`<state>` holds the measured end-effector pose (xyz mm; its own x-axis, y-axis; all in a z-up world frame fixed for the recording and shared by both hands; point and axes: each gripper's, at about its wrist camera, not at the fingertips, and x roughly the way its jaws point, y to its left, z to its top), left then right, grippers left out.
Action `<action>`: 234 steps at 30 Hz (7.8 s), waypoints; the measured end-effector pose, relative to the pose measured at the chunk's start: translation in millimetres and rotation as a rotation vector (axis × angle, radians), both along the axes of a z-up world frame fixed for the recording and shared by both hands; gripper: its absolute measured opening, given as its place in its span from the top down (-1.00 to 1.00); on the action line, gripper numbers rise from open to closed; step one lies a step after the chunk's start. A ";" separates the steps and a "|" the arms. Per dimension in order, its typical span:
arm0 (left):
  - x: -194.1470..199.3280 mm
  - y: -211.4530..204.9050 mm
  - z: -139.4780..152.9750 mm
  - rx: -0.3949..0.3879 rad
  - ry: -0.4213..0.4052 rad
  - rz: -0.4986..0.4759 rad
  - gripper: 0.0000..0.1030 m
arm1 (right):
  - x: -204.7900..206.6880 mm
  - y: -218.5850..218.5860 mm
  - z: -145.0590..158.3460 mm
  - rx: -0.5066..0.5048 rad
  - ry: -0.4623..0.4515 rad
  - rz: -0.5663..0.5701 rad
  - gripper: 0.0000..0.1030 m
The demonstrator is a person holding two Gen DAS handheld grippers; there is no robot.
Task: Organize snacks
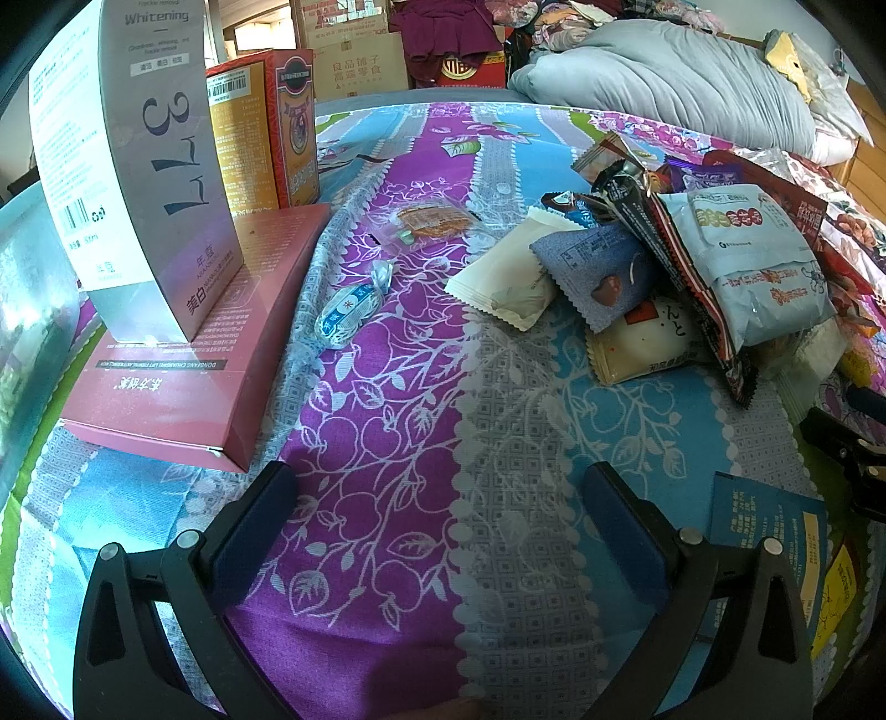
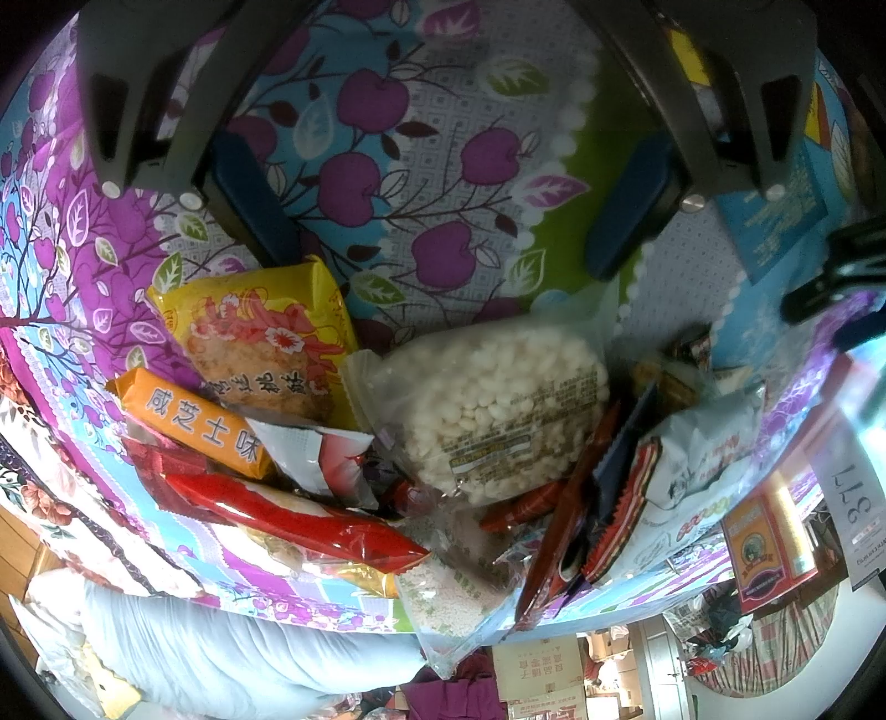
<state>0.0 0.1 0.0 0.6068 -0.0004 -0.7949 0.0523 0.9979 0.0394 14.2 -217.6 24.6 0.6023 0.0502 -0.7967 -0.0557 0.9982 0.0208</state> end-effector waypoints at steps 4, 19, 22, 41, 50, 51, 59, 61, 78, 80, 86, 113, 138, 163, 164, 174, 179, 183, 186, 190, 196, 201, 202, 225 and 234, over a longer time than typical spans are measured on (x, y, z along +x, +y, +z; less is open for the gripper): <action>0.0 -0.1 0.0 0.000 0.000 0.000 -1.00 | 0.1 -0.1 0.0 0.000 0.000 0.000 -1.00; -7.0 -2.6 -0.2 0.014 0.000 0.012 -1.00 | -0.1 0.1 0.7 -0.003 0.005 0.005 -1.00; -7.9 -0.5 1.0 0.011 0.017 0.017 -1.00 | 2.1 -3.4 2.5 0.023 0.044 0.045 -1.00; 52.9 -105.3 65.5 -0.240 0.095 -0.170 -0.96 | -12.1 -20.1 5.3 0.152 0.047 0.088 -1.00; 57.6 -112.4 68.2 -0.075 0.057 -0.206 -0.56 | -11.4 -16.8 4.4 0.115 0.051 0.091 -1.00; 52.2 -109.3 74.5 -0.060 0.031 -0.215 -0.56 | -11.5 -15.4 4.2 0.106 0.053 0.092 -1.00; -12.5 -46.6 93.6 -0.022 0.012 -0.302 -0.57 | -12.8 -9.9 3.5 0.069 0.058 0.090 -1.00; -24.4 -33.1 81.1 0.022 0.027 -0.293 -0.58 | -13.3 -9.0 3.5 0.065 0.059 0.089 -1.00; -41.4 -0.4 28.9 0.050 0.023 -0.240 -0.67 | 32.6 13.1 103.3 0.358 -0.024 0.136 -0.15; -39.0 2.1 28.5 0.038 0.021 -0.243 -0.67 | 52.7 23.1 93.4 0.335 0.007 0.136 -0.01; -35.7 10.3 27.9 -0.025 0.034 -0.241 -0.68 | 85.2 55.2 74.8 0.239 0.045 0.190 0.01; -49.4 34.1 32.1 0.000 -0.003 -0.212 -0.57 | -26.1 32.1 82.2 0.359 0.046 0.243 0.67; -45.6 33.4 23.9 -0.022 0.043 -0.171 -0.66 | -15.7 -10.3 47.9 0.204 0.076 0.097 -0.84; -65.4 46.3 104.1 0.034 -0.156 -0.182 -0.55 | -39.7 15.1 121.7 0.256 -0.069 0.128 -0.14; -66.2 51.8 115.7 0.029 -0.176 -0.174 -0.55 | -39.3 22.3 134.7 0.254 -0.092 0.144 -0.14; -65.2 152.3 209.5 0.056 -0.305 0.023 -0.55 | -18.5 125.5 226.3 0.266 -0.254 0.360 -0.14; -67.8 215.1 228.9 0.079 -0.306 0.158 -0.55 | -1.4 203.6 254.4 0.284 -0.293 0.501 -0.14; -69.6 263.3 234.6 0.090 -0.301 0.259 -0.55 | 5.6 258.4 258.8 0.296 -0.288 0.603 -0.14; -67.9 290.4 231.0 0.105 -0.285 0.312 -0.55 | 8.2 294.5 257.4 0.298 -0.274 0.672 -0.14; -64.6 311.7 222.6 0.107 -0.262 0.359 -0.55 | 11.2 335.5 252.9 0.298 -0.251 0.743 -0.14; -65.8 335.4 216.1 0.088 -0.252 0.396 -0.55 | 5.6 377.1 250.2 0.281 -0.225 0.824 -0.14; -65.0 345.9 214.2 0.075 -0.251 0.406 -0.55 | 6.7 398.6 246.5 0.268 -0.207 0.856 -0.14; -65.4 346.9 214.2 0.073 -0.252 0.408 -0.55 | 7.4 402.4 245.6 0.265 -0.203 0.860 -0.14; -32.2 382.6 179.5 0.015 -0.112 0.417 -0.57 | 40.1 472.7 206.4 0.261 -0.020 0.879 -0.29; -28.1 387.7 162.9 -0.016 -0.047 0.453 -0.68 | 41.2 456.4 206.4 0.280 0.002 0.814 -0.67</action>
<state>-28.1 387.9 162.9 0.5836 0.2613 -0.7688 -0.3916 0.9200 0.0155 55.4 238.8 230.9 0.2921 0.6607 -0.6915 -0.7513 0.6059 0.2615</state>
